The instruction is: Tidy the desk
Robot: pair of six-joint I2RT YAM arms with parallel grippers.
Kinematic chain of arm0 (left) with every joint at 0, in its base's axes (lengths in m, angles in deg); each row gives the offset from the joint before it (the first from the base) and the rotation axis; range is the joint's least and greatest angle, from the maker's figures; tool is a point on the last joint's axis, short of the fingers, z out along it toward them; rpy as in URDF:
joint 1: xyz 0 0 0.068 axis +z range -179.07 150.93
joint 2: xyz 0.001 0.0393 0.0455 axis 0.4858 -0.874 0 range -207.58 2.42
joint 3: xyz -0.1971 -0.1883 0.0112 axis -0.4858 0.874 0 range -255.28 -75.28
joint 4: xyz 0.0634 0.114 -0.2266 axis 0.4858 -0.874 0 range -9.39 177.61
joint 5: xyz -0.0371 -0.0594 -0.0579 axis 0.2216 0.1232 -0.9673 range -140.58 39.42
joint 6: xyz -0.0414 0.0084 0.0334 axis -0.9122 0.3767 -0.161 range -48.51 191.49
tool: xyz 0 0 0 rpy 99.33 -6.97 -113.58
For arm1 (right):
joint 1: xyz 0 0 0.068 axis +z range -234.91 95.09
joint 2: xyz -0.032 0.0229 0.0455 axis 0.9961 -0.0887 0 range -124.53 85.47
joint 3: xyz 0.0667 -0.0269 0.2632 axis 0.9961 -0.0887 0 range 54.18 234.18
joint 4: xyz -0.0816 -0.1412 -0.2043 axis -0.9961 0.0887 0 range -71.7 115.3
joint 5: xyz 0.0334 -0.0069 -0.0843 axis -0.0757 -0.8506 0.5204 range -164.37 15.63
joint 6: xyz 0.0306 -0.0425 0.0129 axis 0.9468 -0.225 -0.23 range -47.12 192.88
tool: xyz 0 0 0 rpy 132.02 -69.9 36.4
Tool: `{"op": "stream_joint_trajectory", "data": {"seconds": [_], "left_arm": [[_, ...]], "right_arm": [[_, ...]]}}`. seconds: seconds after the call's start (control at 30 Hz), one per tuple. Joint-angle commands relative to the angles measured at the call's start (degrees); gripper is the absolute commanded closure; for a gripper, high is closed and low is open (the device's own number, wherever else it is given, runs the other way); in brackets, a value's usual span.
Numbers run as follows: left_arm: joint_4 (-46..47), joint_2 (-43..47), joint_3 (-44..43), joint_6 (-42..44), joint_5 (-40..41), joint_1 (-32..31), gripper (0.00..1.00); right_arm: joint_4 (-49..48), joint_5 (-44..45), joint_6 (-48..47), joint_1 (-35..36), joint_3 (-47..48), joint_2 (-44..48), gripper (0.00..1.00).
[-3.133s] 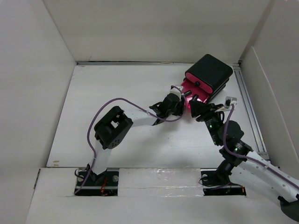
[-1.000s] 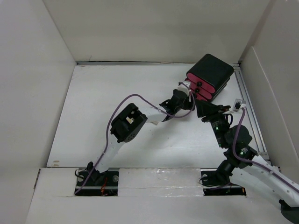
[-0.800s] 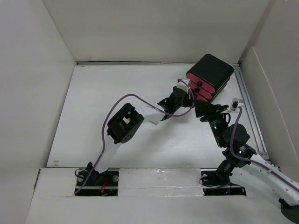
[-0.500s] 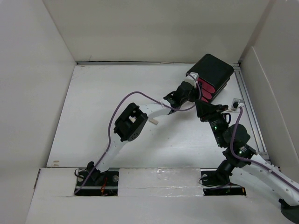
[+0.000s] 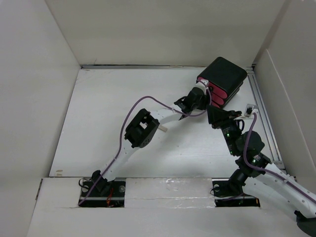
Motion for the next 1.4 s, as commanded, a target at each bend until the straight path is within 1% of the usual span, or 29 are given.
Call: {"op": "stream_joint_trajectory", "data": {"seconds": [0.0, 0.2, 0.37, 0.4, 0.43, 0.53, 0.63, 0.67, 0.73, 0.77, 0.83, 0.87, 0.9, 0.93, 0.97, 1.0, 1.03, 1.07, 1.1, 1.17, 1.2, 1.37], "left_arm": [[-0.9, -1.7, -6.5, -0.8, -0.6, 0.0, 0.47], [-1.4, -4.5, -10.5, -1.5, -0.6, 0.5, 0.47], [-0.5, -4.7, -10.6, -1.7, -0.5, 0.5, 0.50], [-0.2, -4.8, -10.7, -1.7, -0.5, 1.1, 0.54], [-0.1, -4.9, -10.7, -1.7, -0.5, 1.1, 0.54], [0.5, -5.1, -10.7, -1.7, -0.6, 1.1, 0.59], [1.1, -4.8, -9.7, -1.8, -0.6, 1.1, 0.72], [1.4, -4.5, -9.1, -1.7, -0.6, 1.1, 0.78], [2.7, -3.0, -6.1, -1.3, -0.6, 1.1, 0.83], [3.1, -2.5, -5.1, -1.2, -0.6, 1.1, 0.87], [4.2, -0.2, -0.9, -1.1, -0.6, 1.1, 0.90], [6.0, 2.0, 3.4, -1.1, -0.6, 1.1, 0.93], [6.0, 3.3, 5.8, -1.1, -0.6, 1.1, 0.94], [8.2, 4.8, 8.4, -1.1, -0.6, 1.1, 0.95], [9.6, 6.2, 13.4, -1.2, -0.6, 1.1, 0.96], [10.7, 9.3, 15.8, -1.4, -0.6, 1.1, 0.96], [13.0, 10.7, 18.3, -1.3, -0.6, 1.1, 0.97], [13.9, 12.0, 20.3, -1.6, -0.6, 1.1, 0.97], [14.6, 14.8, 24.1, -1.7, -2.3, 1.1, 0.98], [16.6, 17.2, 27.7, -2.0, -2.3, 1.1, 0.99], [17.2, 19.3, 30.9, -2.2, -2.3, 1.1, 0.99], [18.6, 24.0, 37.5, -2.5, -1.6, 1.1, 1.00]], "right_arm": [[-2.6, -0.2, -0.2, -0.4, 0.0, 0.3, 0.66], [-2.4, 0.2, -0.2, -0.4, 0.0, 0.7, 0.65], [-2.5, 0.1, -0.2, -0.4, 0.0, 0.7, 0.65], [-2.5, 0.1, -0.2, -0.4, 0.0, 0.5, 0.65], [-2.5, 0.1, -0.2, -0.4, 0.0, 0.5, 0.65], [-2.6, 0.2, -0.2, -0.4, 0.0, 0.4, 0.65], [-2.7, 0.4, -0.2, -0.4, 0.0, 0.2, 0.65], [-2.6, 0.4, -0.3, -0.4, 0.0, 0.2, 0.65], [-2.7, 0.5, -0.2, -0.4, -0.1, 0.3, 0.65], [-2.7, 0.5, -0.3, -0.4, -0.1, 0.2, 0.65], [-3.0, 0.4, -0.2, -0.4, -0.1, 0.0, 0.65], [-2.9, 0.4, -0.2, -0.4, -0.1, -0.4, 0.65], [-2.9, 0.4, -0.2, -0.4, -0.1, -0.4, 0.65], [-2.9, 0.4, -0.4, -0.4, 0.0, -0.5, 0.65], [-2.9, 0.2, -0.3, -0.4, 0.0, -0.6, 0.65], [-2.9, 0.3, -0.4, -0.4, 0.0, -0.6, 0.65], [-2.9, 0.2, -0.3, -0.4, 0.0, -0.5, 0.65], [-2.9, 0.2, -0.4, -0.4, 0.0, -0.5, 0.65], [-3.0, 0.2, -0.4, -0.4, -0.1, -0.5, 0.65], [-3.1, 0.0, -0.2, -0.4, 0.0, -0.7, 0.65], [-3.1, 0.0, -0.2, -0.4, 0.0, -0.8, 0.65], [-2.9, -0.1, -0.2, -0.4, 0.0, -0.8, 0.65]]}}
